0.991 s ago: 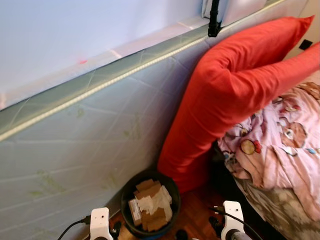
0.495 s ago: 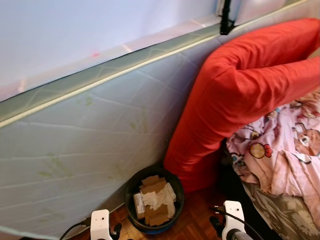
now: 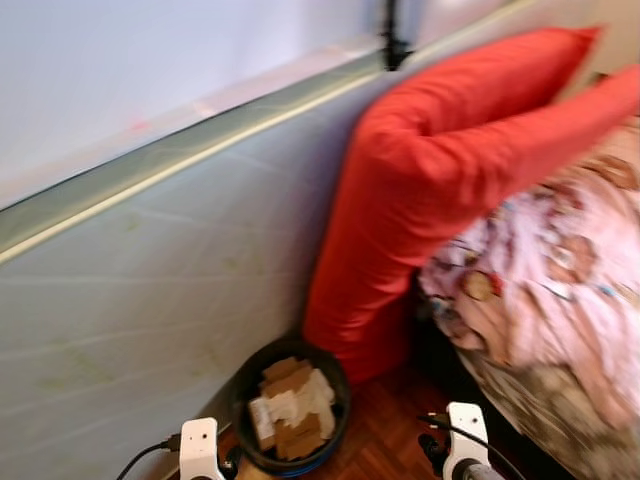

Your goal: Clean up the room

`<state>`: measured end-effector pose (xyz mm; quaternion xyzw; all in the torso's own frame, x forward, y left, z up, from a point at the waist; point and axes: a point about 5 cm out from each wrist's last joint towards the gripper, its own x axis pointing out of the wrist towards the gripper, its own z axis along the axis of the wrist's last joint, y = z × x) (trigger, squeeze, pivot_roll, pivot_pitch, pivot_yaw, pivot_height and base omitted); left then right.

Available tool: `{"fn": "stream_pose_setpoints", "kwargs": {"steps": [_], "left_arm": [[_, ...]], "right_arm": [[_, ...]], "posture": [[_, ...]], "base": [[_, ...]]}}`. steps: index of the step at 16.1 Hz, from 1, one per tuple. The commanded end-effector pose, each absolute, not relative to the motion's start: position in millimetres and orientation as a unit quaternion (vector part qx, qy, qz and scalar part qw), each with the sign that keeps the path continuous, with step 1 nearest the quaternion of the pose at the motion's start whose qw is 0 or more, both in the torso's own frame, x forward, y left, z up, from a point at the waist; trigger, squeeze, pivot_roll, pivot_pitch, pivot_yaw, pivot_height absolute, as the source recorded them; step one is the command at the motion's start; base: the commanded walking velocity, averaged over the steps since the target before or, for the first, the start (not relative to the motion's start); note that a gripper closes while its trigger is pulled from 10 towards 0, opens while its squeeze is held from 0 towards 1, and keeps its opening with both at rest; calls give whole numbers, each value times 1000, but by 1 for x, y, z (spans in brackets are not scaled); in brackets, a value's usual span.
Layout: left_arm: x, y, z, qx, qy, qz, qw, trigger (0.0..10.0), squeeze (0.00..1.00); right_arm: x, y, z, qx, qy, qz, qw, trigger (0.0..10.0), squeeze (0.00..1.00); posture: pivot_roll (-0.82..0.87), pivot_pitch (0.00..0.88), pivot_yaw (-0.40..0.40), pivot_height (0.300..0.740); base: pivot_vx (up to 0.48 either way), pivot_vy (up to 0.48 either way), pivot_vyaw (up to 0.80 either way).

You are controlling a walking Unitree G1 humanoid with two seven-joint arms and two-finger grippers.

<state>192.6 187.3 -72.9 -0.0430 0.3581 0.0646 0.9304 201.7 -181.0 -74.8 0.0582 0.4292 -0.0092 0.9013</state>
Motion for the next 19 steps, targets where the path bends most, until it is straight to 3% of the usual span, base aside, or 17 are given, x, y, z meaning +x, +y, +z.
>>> {"fn": "stream_pose_setpoints", "kwargs": {"steps": [1,4,11,16,19], "left_arm": [[186,188,-77,-40,373,64,925,10000,0],[187,187,-76,-34,371,58,926,10000,0],[189,184,-75,-37,366,55,928,10000,0],[188,184,-76,-37,365,56,928,10000,0],[188,184,-76,-38,365,56,929,10000,0]], "right_arm": [[195,-182,-79,58,443,-12,895,10000,0],[195,-182,-78,56,442,-11,895,10000,0],[197,-183,-78,59,438,-14,897,10000,0],[197,-183,-77,59,436,-14,898,10000,0],[197,-183,-77,60,433,-15,899,10000,0]], "posture": [[53,136,-42,740],[55,133,-43,740],[53,133,-45,740],[53,133,-45,740],[54,137,-44,740]], "base": [[0,0,-750],[0,0,-746],[0,-411,0],[0,-415,-681],[0,-419,0]]}}
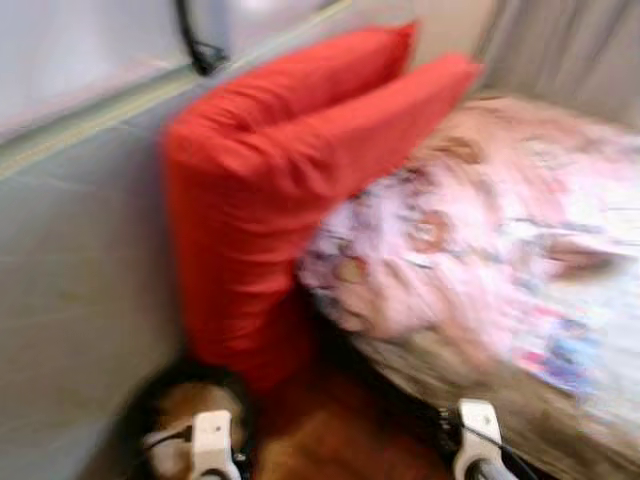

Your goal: Clean up the room

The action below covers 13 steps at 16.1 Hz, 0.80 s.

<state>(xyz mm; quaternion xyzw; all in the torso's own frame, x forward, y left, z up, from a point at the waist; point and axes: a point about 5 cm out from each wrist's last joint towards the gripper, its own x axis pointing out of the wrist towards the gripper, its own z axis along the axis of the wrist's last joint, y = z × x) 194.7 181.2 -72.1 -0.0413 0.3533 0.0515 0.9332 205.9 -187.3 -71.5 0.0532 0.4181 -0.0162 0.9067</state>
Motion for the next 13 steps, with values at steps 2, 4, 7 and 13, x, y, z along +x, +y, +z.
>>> {"fn": "stream_pose_setpoints", "kwargs": {"steps": [2,4,7,13], "left_arm": [[188,185,-75,-38,365,56,929,10000,0],[188,185,-76,-37,365,55,929,10000,0],[188,186,-75,-36,364,55,929,10000,0],[190,183,-75,-36,362,52,930,10000,0]], "right_arm": [[197,-183,-77,60,433,-15,899,10000,0],[197,-183,-78,59,437,-15,898,10000,0],[196,-182,-78,61,438,-15,897,10000,0],[198,-182,-77,62,430,-18,901,10000,0]], "posture": [[49,143,-43,740],[48,144,-40,740],[49,147,-37,740],[43,147,-37,740]], "base": [[0,-416,0],[0,-416,-225],[0,-416,-735],[0,-414,-199]]}}
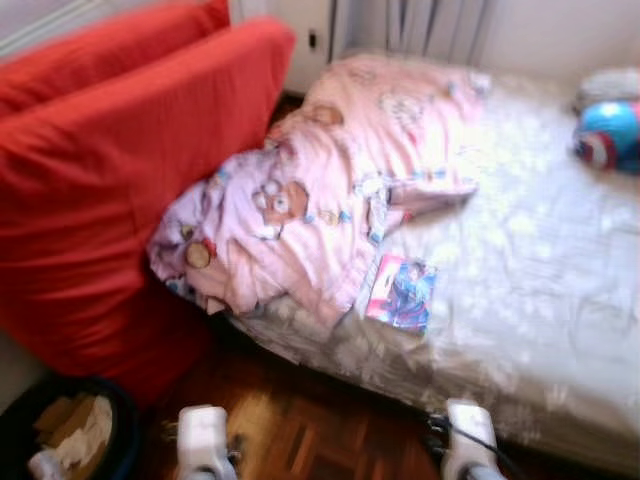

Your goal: Clean up the room

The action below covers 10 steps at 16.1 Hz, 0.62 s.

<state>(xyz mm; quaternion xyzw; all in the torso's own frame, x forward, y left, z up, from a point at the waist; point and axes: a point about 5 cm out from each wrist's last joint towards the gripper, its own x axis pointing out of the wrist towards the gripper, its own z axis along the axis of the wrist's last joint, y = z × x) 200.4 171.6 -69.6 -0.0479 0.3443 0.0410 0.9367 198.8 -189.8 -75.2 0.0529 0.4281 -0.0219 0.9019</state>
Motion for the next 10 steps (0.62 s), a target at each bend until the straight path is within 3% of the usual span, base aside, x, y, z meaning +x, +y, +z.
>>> {"fn": "stream_pose_setpoints", "kwargs": {"steps": [1,3,8,10], "left_arm": [[190,183,-75,-36,362,51,930,10000,0],[190,183,-75,-36,361,52,930,10000,0],[191,183,-74,-35,361,50,931,10000,0],[192,182,-74,-34,359,48,931,10000,0]], "right_arm": [[198,-182,-77,61,430,-18,900,10000,0],[197,-183,-77,61,432,-19,900,10000,0],[197,-182,-77,60,434,-19,899,10000,0],[197,-183,-77,60,429,-20,901,10000,0]], "posture": [[43,147,-37,740],[42,146,-37,740],[41,146,-36,740],[35,134,-34,740]], "base": [[0,-412,0],[0,-414,0],[0,-416,-625],[0,-414,0]]}}
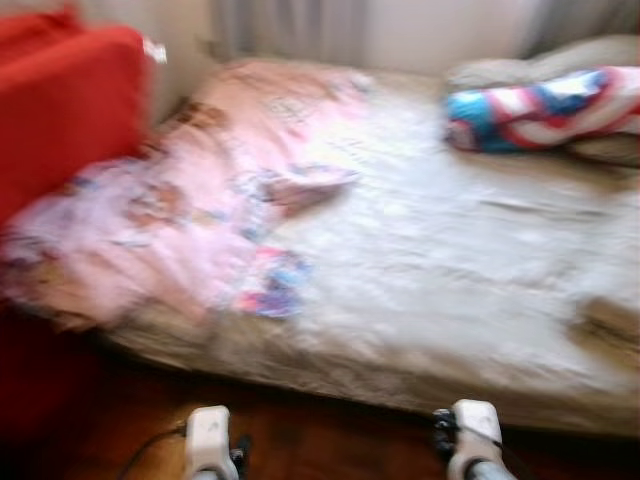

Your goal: Clean up the room

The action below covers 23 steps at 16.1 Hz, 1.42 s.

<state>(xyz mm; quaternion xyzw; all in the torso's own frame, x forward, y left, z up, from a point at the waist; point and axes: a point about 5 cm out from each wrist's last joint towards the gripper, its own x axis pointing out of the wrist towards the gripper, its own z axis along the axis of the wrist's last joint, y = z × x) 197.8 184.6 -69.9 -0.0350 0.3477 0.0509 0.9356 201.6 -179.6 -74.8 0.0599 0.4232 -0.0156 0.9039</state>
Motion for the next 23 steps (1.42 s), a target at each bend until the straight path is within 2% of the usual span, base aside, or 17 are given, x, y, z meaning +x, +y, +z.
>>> {"fn": "stream_pose_setpoints", "kwargs": {"steps": [1,4,14,19,23], "left_arm": [[192,182,-74,-34,359,48,932,10000,0],[193,182,-73,-34,358,46,932,10000,0],[193,182,-73,-35,358,49,932,10000,0],[192,183,-74,-36,360,50,931,10000,0],[192,183,-74,-44,361,53,930,10000,0]], "right_arm": [[198,-183,-77,60,427,-21,902,10000,0],[198,-183,-77,59,430,-23,901,10000,0],[198,-183,-76,61,430,-25,900,10000,0],[199,-183,-76,61,427,-23,902,10000,0],[199,-182,-76,60,427,-22,902,10000,0]], "posture": [[35,134,-34,740],[30,129,-33,740],[25,146,-34,740],[23,151,-32,740],[22,150,-31,740]], "base": [[0,-416,0],[0,-414,0],[0,-410,-730],[0,-371,0],[0,0,0]]}}
